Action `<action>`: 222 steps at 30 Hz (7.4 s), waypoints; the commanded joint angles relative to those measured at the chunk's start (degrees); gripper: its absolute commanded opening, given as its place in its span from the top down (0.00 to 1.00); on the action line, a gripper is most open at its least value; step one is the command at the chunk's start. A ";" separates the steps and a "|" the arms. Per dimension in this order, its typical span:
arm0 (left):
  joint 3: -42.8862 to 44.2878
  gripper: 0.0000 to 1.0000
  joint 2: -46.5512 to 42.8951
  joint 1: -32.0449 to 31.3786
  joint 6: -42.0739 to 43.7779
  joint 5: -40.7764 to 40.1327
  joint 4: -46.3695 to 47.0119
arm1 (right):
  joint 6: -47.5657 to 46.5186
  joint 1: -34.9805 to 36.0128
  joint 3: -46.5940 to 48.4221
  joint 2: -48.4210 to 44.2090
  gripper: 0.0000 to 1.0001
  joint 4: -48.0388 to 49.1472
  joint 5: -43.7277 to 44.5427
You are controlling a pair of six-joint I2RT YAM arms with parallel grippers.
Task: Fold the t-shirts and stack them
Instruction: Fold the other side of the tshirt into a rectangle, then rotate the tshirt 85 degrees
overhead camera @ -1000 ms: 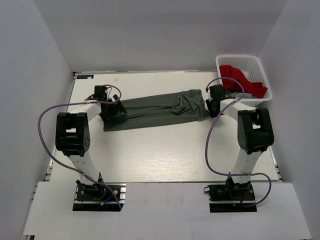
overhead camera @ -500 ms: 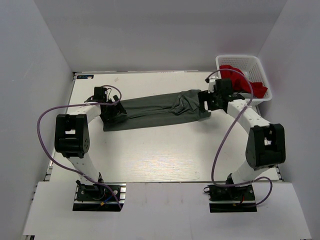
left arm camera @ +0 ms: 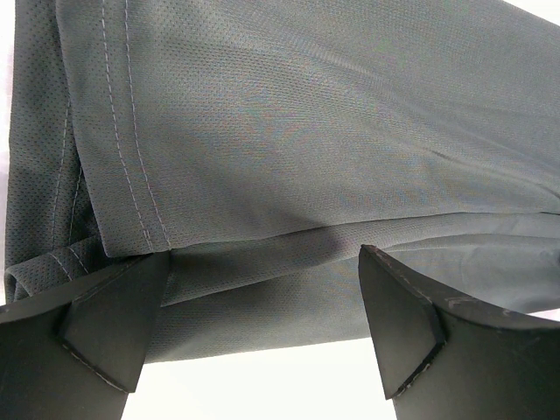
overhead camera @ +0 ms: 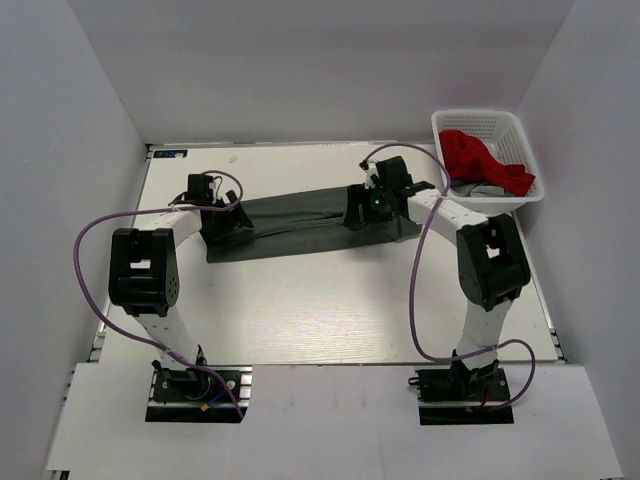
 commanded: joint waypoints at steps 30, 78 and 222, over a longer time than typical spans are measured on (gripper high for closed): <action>-3.83 0.00 2.82 0.44 0.95 0.87 -3.84 | 18.47 5.76 22.08 15.17 1.00 -13.77 28.98; 4.69 0.00 -3.95 -0.35 0.95 1.31 -6.39 | 10.20 -1.52 15.67 3.47 0.10 -8.40 14.91; 4.17 0.00 -8.49 -43.95 -4.85 -8.43 -8.21 | 0.89 -1.71 24.46 11.22 0.10 -4.00 3.93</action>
